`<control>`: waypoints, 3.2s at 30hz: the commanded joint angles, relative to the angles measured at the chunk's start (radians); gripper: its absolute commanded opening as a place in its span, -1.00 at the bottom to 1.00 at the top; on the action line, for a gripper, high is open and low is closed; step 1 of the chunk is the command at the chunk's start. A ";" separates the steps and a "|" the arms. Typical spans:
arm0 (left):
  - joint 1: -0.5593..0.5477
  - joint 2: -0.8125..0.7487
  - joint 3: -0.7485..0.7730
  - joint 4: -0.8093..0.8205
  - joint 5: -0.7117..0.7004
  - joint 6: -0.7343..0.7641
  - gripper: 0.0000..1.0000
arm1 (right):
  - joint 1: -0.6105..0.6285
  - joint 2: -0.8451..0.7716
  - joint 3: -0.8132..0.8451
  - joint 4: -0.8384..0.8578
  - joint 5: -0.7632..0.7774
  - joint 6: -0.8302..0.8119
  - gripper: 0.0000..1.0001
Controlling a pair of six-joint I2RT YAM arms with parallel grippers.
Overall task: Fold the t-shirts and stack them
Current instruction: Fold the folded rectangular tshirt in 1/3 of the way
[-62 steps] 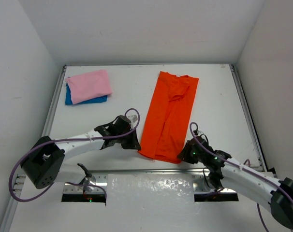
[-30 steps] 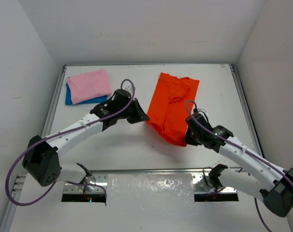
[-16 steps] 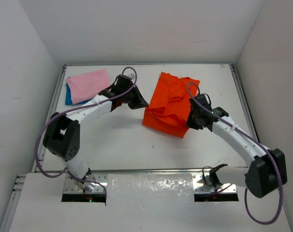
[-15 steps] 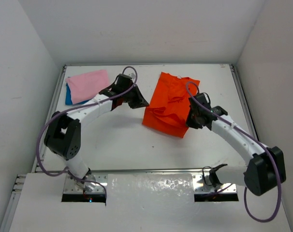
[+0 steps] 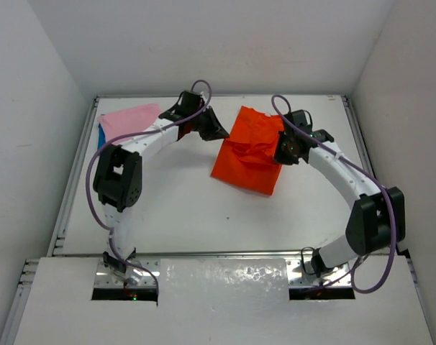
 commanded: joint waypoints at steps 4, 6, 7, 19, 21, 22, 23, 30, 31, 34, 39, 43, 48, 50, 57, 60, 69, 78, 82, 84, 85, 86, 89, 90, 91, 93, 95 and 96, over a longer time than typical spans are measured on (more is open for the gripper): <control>0.028 0.127 0.174 -0.015 0.048 -0.001 -1.00 | -0.113 0.087 0.050 0.046 -0.081 -0.026 -1.00; 0.036 0.179 0.209 -0.007 0.059 -0.018 -1.00 | -0.137 0.122 0.076 0.046 -0.098 -0.024 -1.00; 0.037 0.195 0.215 0.012 0.068 -0.026 -1.00 | -0.145 0.157 0.084 0.049 -0.106 -0.027 -1.00; 0.049 0.430 0.390 0.212 0.142 -0.084 -1.00 | -0.265 0.349 0.185 0.098 -0.187 -0.043 -1.00; 0.052 0.442 0.395 0.270 0.147 -0.104 -1.00 | -0.277 0.366 0.217 0.103 -0.198 -0.058 -1.00; 0.054 0.448 0.405 0.296 0.150 -0.110 -1.00 | -0.282 0.380 0.245 0.105 -0.208 -0.069 -1.00; 0.054 0.451 0.413 0.296 0.150 -0.112 -1.00 | -0.283 0.390 0.260 0.103 -0.209 -0.073 -1.00; 0.054 0.462 0.432 0.442 0.116 -0.151 -1.00 | -0.294 0.458 0.317 0.161 -0.270 -0.055 -1.00; 0.054 0.488 0.445 0.445 0.118 -0.161 -0.70 | -0.300 0.472 0.335 0.160 -0.267 -0.043 -0.70; 0.056 0.536 0.504 0.401 0.119 -0.152 -0.05 | -0.332 0.538 0.387 0.155 -0.281 -0.024 -0.16; 0.086 0.517 0.511 0.337 0.081 -0.078 0.58 | -0.366 0.572 0.447 0.131 -0.291 -0.020 -0.07; 0.131 0.418 0.421 0.226 0.033 0.067 0.65 | -0.367 0.477 0.350 0.149 -0.316 -0.083 0.37; 0.134 0.290 0.207 0.125 0.005 0.258 0.61 | -0.368 0.322 0.124 0.230 -0.320 -0.123 0.57; 0.132 0.232 0.084 0.143 0.044 0.276 0.55 | -0.363 0.289 0.049 0.256 -0.382 -0.113 0.56; 0.076 0.123 -0.108 0.186 0.053 0.346 0.53 | -0.337 0.167 -0.168 0.384 -0.436 -0.084 0.66; 0.045 0.143 -0.102 0.180 0.041 0.356 0.53 | -0.323 0.185 -0.198 0.413 -0.457 -0.077 0.67; 0.036 0.226 -0.038 0.168 0.032 0.356 0.52 | -0.260 0.330 -0.189 0.551 -0.502 -0.020 0.63; 0.019 0.217 -0.125 0.204 0.062 0.349 -0.39 | -0.233 0.342 -0.203 0.542 -0.512 -0.009 0.30; 0.003 0.177 -0.188 0.226 0.068 0.333 -1.00 | -0.233 0.285 -0.267 0.497 -0.505 -0.046 -0.01; -0.009 0.131 -0.249 0.244 0.064 0.318 -1.00 | -0.233 0.260 -0.284 0.447 -0.494 -0.066 -0.13; -0.020 0.099 -0.272 0.252 0.062 0.303 -1.00 | -0.233 0.239 -0.298 0.425 -0.491 -0.089 -0.14; -0.027 0.080 -0.295 0.264 0.067 0.297 -1.00 | -0.233 0.227 -0.306 0.405 -0.485 -0.101 -0.14; -0.062 -0.004 -0.393 0.279 0.050 0.277 -1.00 | -0.231 0.153 -0.359 0.364 -0.479 -0.139 -0.19; -0.072 -0.030 -0.460 0.299 0.052 0.266 -1.00 | -0.233 0.136 -0.373 0.338 -0.477 -0.152 -0.20; -0.093 -0.087 -0.498 0.312 0.052 0.243 -1.00 | -0.233 0.119 -0.402 0.324 -0.469 -0.170 -0.21; -0.119 -0.147 -0.589 0.350 0.035 0.224 -1.00 | -0.233 0.067 -0.431 0.298 -0.465 -0.188 -0.22; -0.153 -0.239 -0.651 0.358 0.012 0.197 -1.00 | -0.233 0.027 -0.482 0.284 -0.466 -0.207 -0.23; -0.162 -0.268 -0.715 0.362 0.003 0.183 -1.00 | -0.233 -0.017 -0.514 0.267 -0.466 -0.213 -0.23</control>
